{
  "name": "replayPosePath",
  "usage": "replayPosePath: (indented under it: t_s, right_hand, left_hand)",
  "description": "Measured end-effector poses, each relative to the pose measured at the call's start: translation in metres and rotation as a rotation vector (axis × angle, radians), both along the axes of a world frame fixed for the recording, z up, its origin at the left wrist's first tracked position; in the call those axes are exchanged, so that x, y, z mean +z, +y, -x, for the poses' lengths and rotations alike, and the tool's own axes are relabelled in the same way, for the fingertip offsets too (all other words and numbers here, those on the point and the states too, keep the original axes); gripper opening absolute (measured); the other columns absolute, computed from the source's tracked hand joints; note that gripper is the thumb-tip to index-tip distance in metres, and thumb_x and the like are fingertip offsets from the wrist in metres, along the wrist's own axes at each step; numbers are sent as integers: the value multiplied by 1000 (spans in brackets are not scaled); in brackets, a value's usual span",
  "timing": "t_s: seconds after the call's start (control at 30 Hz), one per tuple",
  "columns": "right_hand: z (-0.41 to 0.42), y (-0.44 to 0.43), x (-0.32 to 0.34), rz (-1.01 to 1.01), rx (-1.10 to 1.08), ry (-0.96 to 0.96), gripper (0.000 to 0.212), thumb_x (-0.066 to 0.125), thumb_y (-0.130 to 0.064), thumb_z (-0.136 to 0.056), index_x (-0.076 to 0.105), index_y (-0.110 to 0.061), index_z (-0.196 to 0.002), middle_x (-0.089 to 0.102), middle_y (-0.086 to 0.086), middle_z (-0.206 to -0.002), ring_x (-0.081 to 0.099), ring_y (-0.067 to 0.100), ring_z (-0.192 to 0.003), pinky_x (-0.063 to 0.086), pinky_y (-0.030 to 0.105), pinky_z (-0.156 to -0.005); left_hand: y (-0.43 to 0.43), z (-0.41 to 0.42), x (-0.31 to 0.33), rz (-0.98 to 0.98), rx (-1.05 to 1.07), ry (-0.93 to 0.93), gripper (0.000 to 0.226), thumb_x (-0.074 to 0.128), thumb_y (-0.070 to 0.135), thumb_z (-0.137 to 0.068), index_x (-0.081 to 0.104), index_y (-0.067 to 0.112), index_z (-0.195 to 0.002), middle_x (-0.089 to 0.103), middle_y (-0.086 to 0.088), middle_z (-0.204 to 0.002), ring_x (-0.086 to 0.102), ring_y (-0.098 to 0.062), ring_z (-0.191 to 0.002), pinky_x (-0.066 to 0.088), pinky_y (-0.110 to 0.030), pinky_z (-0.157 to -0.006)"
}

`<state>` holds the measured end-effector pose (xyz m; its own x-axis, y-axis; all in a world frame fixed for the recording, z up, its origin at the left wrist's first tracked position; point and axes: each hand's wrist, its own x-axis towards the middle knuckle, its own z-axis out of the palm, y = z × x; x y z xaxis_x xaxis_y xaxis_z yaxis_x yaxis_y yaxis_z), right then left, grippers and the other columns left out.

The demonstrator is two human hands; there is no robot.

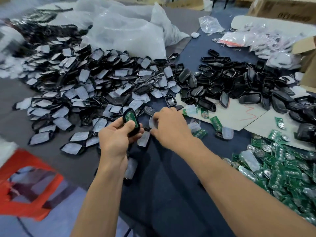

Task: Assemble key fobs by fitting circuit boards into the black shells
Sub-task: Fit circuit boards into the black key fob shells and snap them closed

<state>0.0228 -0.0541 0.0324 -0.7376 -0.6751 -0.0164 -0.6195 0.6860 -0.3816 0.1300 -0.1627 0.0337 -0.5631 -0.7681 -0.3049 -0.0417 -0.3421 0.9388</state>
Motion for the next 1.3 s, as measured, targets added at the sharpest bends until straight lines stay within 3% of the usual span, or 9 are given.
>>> replayPosePath:
  t_s: [0.07, 0.2, 0.37, 0.5, 0.7, 0.9, 1.03, 1.17, 1.3]
  right_hand:
    - [-4, -6, -2, -78, 52, 120, 25, 70, -35, -94, 62, -20, -112, 57, 2, -118, 47, 27, -117, 36, 40, -97]
    - [-9, -6, -5, -104, 97, 253, 20, 67, -21, -89, 62, -20, -108, 57, 2, -118, 46, 27, -117, 35, 39, -98]
    - [-9, 21, 2, 93, -21, 272, 25, 58, -9, -91, 71, -22, -108, 68, -5, -108, 54, 24, -108, 35, 35, -87]
    - [-4, 65, 9, 513, -307, -264, 30, 53, -13, -100, 77, -29, -92, 58, -14, -60, 48, 5, -58, 38, 23, -58]
    - [-13, 125, 17, 692, -364, -703, 49, 52, -1, -100, 81, -39, -86, 65, -6, -63, 53, 6, -59, 48, 24, -63]
    - [-15, 162, 22, 628, -358, -613, 36, 59, -3, -93, 83, -30, -86, 71, 20, -76, 56, 15, -63, 47, 37, -66]
    - [-17, 173, 20, 636, -400, -585, 30, 64, -3, -90, 80, -28, -91, 75, 7, -73, 59, 9, -60, 51, 32, -63]
    - [-19, 179, 16, 616, -415, -528, 25, 68, -14, -90, 76, -36, -97, 77, 2, -74, 58, 14, -61, 56, 47, -69]
    - [-23, 184, 17, 604, -410, -507, 22, 68, -22, -89, 74, -40, -100, 76, -6, -73, 60, 12, -60, 51, 34, -65]
  left_hand:
    - [-2, 0, -1, -2, 3, 1, 19, 61, -2, -98, 73, 7, -85, 76, -10, -71, 72, -19, -61, 57, -21, -54]
    - [-2, 3, -5, -33, -6, 7, 16, 61, -2, -98, 72, 6, -89, 76, -8, -70, 72, -18, -61, 57, -21, -55]
    - [3, 4, -8, -37, -42, 33, 10, 60, -3, -99, 70, 0, -97, 76, -7, -70, 72, -16, -59, 58, -20, -56]
    - [14, 8, -9, -3, -95, 37, 18, 61, -4, -98, 72, 4, -88, 75, -9, -71, 70, -16, -58, 58, -21, -55]
    - [63, 24, -6, 35, -380, -54, 23, 64, -7, -93, 76, 10, -85, 75, -7, -74, 64, -13, -52, 53, -21, -49]
    - [105, 28, -2, -151, -635, -11, 32, 55, 3, -101, 78, 21, -114, 80, -3, -103, 71, -15, -79, 57, -24, -59]
    - [112, 25, -3, -139, -701, -9, 36, 53, 4, -102, 73, 25, -124, 78, -1, -113, 74, -18, -88, 58, -25, -66]
    - [110, 21, -5, -161, -789, 43, 39, 58, 1, -99, 70, 24, -128, 76, 0, -114, 72, -18, -94, 61, -27, -75]
    - [115, 20, -6, -144, -838, 90, 49, 63, -11, -90, 66, 18, -130, 74, 2, -97, 70, -11, -79, 57, -21, -67]
